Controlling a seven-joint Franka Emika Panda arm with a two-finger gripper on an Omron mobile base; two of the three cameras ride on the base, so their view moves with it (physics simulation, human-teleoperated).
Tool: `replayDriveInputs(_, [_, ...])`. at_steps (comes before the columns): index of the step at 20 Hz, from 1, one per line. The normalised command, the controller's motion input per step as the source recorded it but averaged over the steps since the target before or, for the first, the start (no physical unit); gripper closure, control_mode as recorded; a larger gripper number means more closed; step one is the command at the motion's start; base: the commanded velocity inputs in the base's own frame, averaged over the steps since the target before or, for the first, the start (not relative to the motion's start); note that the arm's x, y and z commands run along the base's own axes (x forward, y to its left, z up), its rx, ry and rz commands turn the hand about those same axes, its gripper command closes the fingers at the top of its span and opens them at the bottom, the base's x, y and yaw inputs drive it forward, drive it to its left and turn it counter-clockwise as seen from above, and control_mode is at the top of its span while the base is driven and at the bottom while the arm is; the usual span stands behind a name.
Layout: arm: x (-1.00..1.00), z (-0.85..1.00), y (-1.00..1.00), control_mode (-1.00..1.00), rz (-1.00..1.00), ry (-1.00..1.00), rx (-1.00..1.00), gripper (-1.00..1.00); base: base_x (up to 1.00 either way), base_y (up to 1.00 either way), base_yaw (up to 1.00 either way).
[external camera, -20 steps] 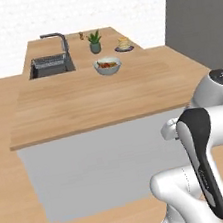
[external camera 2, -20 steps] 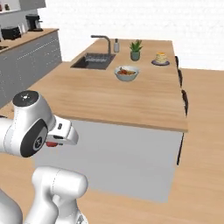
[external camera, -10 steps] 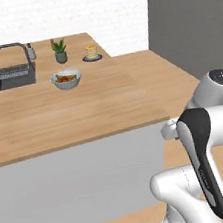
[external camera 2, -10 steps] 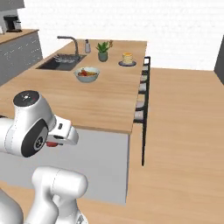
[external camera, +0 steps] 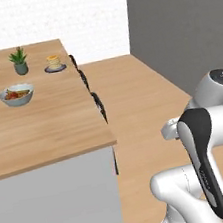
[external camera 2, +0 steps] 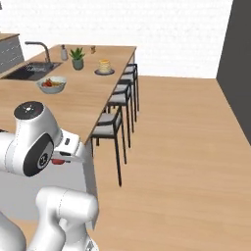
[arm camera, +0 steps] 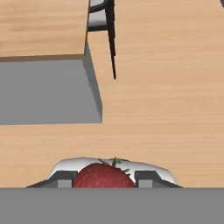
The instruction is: Take the strawberry from the fridge and place it on top of the pancake, located on the dining counter.
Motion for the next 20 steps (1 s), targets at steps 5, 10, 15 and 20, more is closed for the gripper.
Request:
replayDriveInputs(5, [0.0,0.0,0.0,1.0,0.0,0.0,0.0,1.0,0.76,-1.0,0.09])
replayDriveInputs(10, [0.0,0.0,0.0,1.0,0.0,0.0,0.0,1.0,1.0,-1.0,0.24])
replayDriveInputs(15, [0.0,0.0,0.0,1.0,0.0,0.0,0.0,1.0,1.0,-0.71,0.44])
replayDriveInputs(20, [0.0,0.0,0.0,1.0,0.0,0.0,0.0,1.0,1.0,-0.59,0.53])
